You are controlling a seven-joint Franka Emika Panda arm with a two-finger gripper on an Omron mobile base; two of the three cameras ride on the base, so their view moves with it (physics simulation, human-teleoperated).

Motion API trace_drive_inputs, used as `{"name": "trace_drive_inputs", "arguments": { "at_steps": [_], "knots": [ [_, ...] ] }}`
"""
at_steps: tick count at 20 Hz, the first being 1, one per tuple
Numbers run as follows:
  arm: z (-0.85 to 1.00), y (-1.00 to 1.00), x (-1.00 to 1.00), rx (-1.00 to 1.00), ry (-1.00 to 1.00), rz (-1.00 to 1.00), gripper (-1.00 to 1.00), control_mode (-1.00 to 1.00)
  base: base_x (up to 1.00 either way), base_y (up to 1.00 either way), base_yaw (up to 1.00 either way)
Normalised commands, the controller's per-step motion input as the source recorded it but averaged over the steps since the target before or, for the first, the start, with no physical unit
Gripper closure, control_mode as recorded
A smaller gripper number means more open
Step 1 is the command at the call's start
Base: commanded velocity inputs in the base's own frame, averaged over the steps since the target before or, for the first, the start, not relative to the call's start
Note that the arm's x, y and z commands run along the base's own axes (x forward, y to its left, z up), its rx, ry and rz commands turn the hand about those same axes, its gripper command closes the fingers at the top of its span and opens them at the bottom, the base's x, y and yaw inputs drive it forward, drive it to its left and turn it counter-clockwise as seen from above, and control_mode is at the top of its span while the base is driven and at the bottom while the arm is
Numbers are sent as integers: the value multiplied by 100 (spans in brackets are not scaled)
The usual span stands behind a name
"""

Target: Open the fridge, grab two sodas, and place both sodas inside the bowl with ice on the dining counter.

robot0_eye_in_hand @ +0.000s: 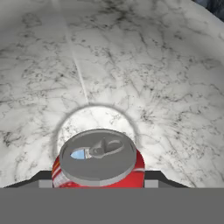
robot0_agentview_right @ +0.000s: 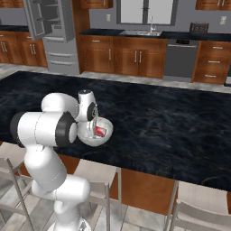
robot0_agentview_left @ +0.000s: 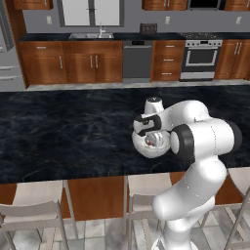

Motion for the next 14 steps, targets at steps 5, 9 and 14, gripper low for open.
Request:
{"name": "trace_drive_inputs", "arguments": {
  "at_steps": [5, 9, 14],
  "knots": [
    [-10, 0, 11, 0, 0, 8, 100, -100, 0, 0, 0],
    [-10, 4, 3, -1, 0, 8, -100, -100, 0, 0, 0],
    [0, 1, -16, -1, -5, 5, -100, -100, 0, 0, 0]
  ]
}}
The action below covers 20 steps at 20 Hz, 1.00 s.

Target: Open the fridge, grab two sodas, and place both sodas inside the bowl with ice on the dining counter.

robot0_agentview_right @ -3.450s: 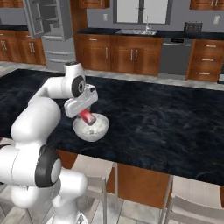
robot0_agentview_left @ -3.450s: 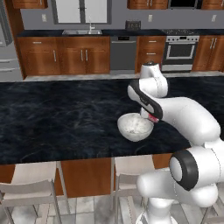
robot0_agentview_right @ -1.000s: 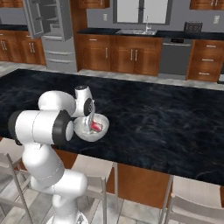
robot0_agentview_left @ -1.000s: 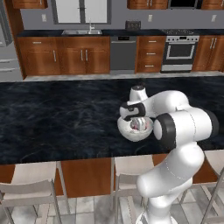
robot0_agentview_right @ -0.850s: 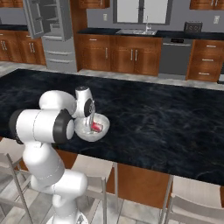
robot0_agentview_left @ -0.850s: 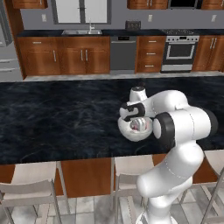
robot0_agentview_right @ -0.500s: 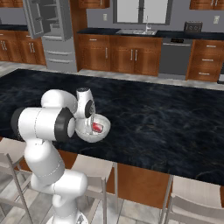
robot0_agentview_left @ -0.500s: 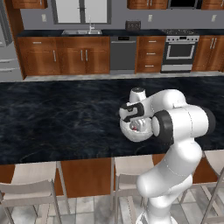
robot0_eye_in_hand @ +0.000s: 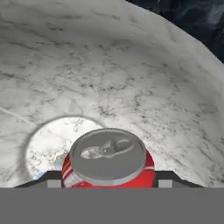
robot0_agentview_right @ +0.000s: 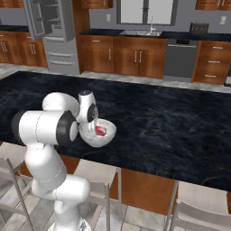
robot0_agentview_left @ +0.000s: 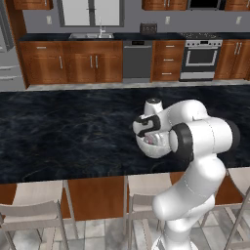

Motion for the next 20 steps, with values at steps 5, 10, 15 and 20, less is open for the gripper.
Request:
{"name": "trace_drive_inputs", "arguments": {
  "at_steps": [5, 10, 15, 20],
  "knots": [
    [9, 0, -38, -1, -12, 0, -100, -100, 0, 0, 0],
    [28, 0, -22, 0, -9, 0, -100, -100, 0, 0, 0],
    [50, 0, -5, -2, -9, 0, -100, -100, 0, 0, 0],
    [62, 9, -16, -2, -11, 0, -100, -100, 0, 0, 0]
  ]
}}
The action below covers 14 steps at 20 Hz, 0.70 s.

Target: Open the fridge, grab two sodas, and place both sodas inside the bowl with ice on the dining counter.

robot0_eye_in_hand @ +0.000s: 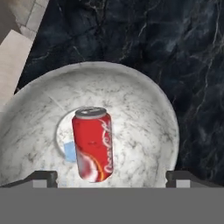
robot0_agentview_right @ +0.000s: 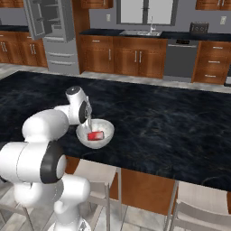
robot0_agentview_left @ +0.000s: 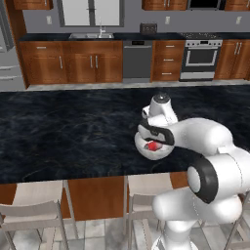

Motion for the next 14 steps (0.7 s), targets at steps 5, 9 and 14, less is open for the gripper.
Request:
{"name": "trace_drive_inputs", "arguments": {
  "at_steps": [5, 9, 14],
  "knots": [
    [78, 31, -38, 0, -8, -5, -100, -100, 0, 0, 0],
    [82, 32, -43, 4, -1, -18, -100, -100, 0, 0, 0],
    [65, 31, -57, 11, 0, -30, -100, -100, 0, 0, 0]
  ]
}}
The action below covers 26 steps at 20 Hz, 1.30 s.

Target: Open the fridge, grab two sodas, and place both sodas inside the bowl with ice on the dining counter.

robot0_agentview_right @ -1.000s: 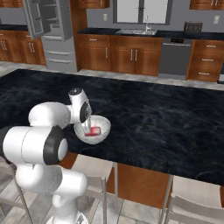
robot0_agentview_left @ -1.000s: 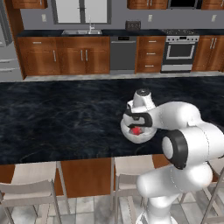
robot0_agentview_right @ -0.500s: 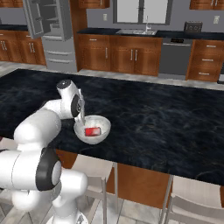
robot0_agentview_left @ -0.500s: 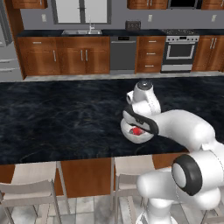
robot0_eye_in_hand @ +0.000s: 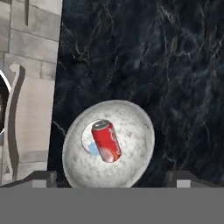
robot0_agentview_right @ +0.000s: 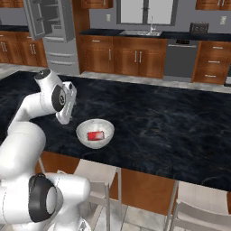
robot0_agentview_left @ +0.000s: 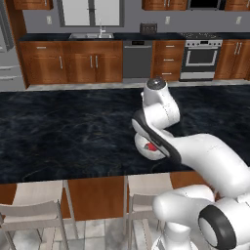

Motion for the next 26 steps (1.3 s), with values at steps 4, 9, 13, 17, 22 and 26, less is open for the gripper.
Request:
{"name": "trace_drive_inputs", "arguments": {
  "at_steps": [4, 9, 13, 17, 22, 26],
  "knots": [
    [40, 9, -86, 19, 0, -40, -100, -100, 0, 0, 0],
    [18, 0, -94, 18, -6, -42, -100, -100, 0, 0, 0],
    [7, -11, -96, 19, -6, -38, -100, -100, 0, 0, 0],
    [8, -15, -100, 22, -7, -36, -100, -100, 0, 0, 0],
    [5, -25, -100, 21, -10, -30, -100, -100, 0, 0, 0],
    [0, -3, -94, 8, -28, -19, -100, -100, 0, 0, 0]
  ]
}}
